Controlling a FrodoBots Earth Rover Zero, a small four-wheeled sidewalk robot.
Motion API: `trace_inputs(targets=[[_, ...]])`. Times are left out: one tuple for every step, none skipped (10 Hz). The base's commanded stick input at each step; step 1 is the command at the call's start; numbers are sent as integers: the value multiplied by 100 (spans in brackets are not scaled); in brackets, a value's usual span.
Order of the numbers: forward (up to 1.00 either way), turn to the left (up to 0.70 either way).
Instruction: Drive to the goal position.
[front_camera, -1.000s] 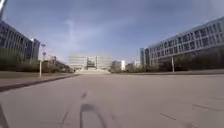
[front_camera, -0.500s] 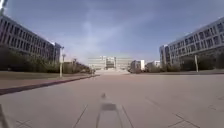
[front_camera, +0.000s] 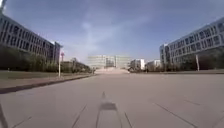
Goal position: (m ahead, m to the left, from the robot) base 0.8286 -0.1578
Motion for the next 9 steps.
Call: trace_inputs(targets=[[70, 0], [70, 0], [70, 0], [70, 0], [70, 0], [70, 0], [70, 0], [70, 0], [70, 0]])
